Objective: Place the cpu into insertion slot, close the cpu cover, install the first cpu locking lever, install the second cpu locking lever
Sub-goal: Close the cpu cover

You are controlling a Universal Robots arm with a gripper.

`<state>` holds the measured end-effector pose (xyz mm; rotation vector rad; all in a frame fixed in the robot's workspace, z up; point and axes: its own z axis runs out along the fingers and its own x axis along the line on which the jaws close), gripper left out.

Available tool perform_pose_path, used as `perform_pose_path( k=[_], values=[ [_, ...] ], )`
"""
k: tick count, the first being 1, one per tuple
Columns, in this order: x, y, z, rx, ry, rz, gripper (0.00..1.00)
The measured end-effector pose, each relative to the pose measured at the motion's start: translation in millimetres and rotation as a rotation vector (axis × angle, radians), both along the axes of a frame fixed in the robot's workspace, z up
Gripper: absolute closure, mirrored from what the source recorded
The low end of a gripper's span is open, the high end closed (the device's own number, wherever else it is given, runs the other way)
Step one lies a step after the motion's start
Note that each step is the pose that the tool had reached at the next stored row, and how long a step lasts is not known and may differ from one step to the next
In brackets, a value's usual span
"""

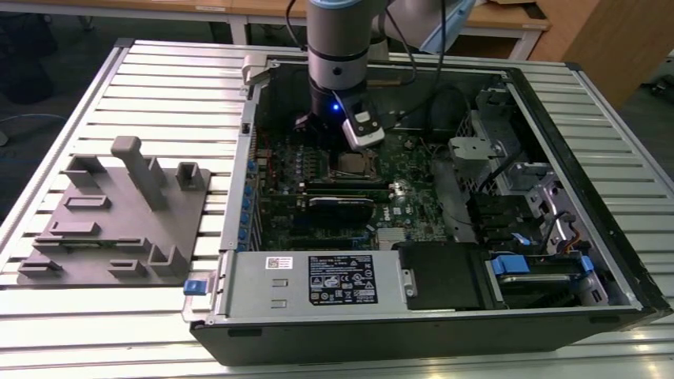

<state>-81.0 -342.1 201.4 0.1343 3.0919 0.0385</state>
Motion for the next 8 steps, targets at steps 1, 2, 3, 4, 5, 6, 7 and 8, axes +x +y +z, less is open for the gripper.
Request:
perform_pose_path(
  k=[1, 2, 3, 4, 5, 6, 7, 8],
  values=[
    [0.0, 0.0, -0.4, 0.0, 0.0, 0.0, 0.9],
    [0.0, 0.0, -0.4, -0.0001, 0.0001, 0.0, 0.9],
    [0.0, 0.0, -0.4, -0.0002, 0.0001, 0.0, 0.9],
    [0.0, 0.0, -0.4, -0.0002, 0.0002, 0.0, 0.9],
    [0.0, 0.1, -0.8, 0.0001, -0.0001, 0.0, 0.9],
    [0.0, 0.1, -1.6, 0.0003, -0.0002, 0.0, 0.9],
    [0.0, 0.1, -2.5, 0.0001, -0.0001, 0.0, 0.9],
    [0.0, 0.0, -3.0, -0.0002, 0.0001, 0.0, 0.9]
  ],
)
